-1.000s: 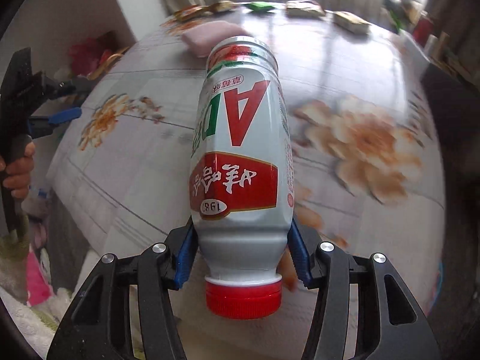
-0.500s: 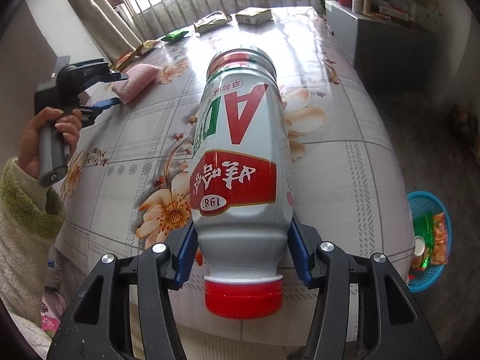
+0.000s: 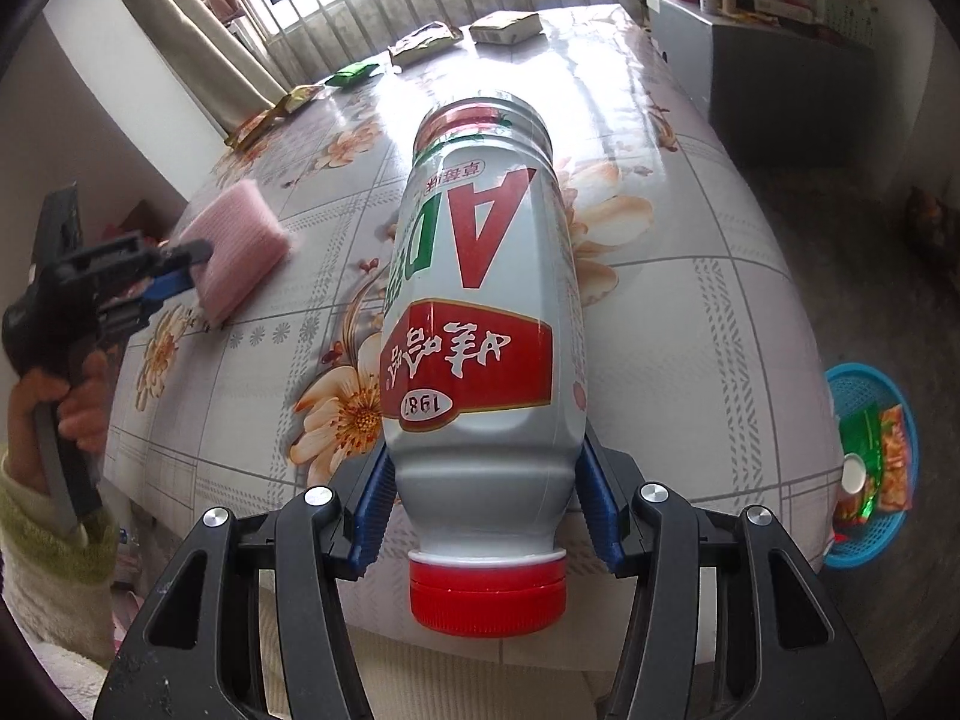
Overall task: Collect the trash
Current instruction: 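Grasp the pink knitted pad with the left gripper while the right gripper holds the bottle, then lift the pink pad with the left gripper beside the bottle held by the right gripper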
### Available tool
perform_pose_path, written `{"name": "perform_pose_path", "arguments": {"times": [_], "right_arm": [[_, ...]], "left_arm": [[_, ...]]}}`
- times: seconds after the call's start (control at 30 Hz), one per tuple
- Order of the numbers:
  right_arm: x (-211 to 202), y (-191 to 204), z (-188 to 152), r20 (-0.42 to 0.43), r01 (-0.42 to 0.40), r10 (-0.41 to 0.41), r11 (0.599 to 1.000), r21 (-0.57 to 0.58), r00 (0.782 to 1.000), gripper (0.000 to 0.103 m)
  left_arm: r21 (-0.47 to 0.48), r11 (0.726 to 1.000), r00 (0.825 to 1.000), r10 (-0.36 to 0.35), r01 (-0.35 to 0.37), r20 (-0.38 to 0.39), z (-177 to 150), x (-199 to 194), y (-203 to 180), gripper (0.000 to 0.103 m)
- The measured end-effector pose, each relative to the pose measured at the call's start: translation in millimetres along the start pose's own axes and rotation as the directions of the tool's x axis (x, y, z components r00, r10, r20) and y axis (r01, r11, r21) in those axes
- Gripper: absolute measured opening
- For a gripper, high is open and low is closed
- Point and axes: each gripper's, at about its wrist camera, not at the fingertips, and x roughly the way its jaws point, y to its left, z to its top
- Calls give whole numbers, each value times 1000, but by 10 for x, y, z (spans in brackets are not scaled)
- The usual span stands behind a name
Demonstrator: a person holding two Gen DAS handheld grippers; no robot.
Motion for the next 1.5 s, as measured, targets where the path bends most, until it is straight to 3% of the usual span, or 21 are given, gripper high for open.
{"name": "perform_pose_path", "arguments": {"times": [0.13, 0.23, 0.33, 0.63, 0.93, 1.17, 1.5], "right_arm": [[-9, 58, -21, -30, -37, 38, 999, 14, 999, 53], [-112, 86, -8, 9, -52, 52, 998, 24, 999, 76], [-225, 117, 16, 48, -65, 64, 998, 19, 997, 78], [-82, 247, 108, 21, -92, 91, 996, 18, 996, 78], [-34, 384, 211, 8, -72, 72, 997, -25, 997, 77], [49, 433, 339, -10, -57, 56, 996, -62, 998, 76], [222, 434, 370, -66, -93, 90, 994, -50, 994, 64]], "left_arm": [[76, 996, 999, 52, -53, 14, -340, -385, 45, 31], [110, 990, 996, 85, -87, 20, -480, -584, 74, 31], [132, 987, 995, 93, -95, 20, -546, -698, 68, 31], [188, 981, 998, 48, -43, -26, -693, -479, -196, 31], [332, 935, 992, 122, -127, 37, -847, -333, -512, 31], [361, 923, 991, 127, -136, 49, -845, -328, -570, 31], [373, 918, 991, 119, -132, 57, -853, -342, -594, 30]]}}
